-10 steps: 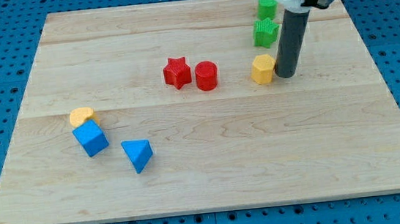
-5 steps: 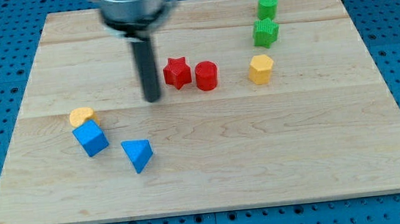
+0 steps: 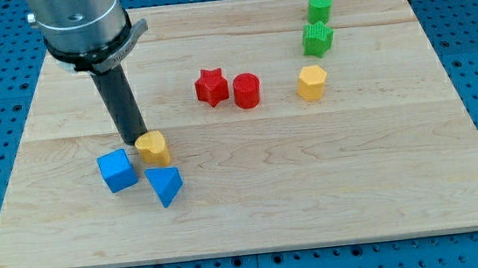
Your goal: Move the yellow heart to the bottom side of the yellow hexagon
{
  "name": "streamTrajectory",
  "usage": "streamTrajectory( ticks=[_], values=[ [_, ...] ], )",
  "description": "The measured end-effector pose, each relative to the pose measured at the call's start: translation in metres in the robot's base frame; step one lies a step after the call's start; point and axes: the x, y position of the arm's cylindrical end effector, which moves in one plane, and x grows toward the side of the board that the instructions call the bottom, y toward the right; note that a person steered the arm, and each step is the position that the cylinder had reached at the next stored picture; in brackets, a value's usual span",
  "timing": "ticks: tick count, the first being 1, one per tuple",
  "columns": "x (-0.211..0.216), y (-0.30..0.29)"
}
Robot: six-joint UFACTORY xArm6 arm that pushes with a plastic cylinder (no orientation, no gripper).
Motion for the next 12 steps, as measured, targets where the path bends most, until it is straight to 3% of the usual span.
streamTrajectory(
  ticks=[1, 2, 9, 11, 12],
  values=[
    [0.005, -0.048],
    [0.015, -0.05],
    [0.028, 0.183],
    [0.028, 0.215],
    [0.028, 0.185]
  ],
)
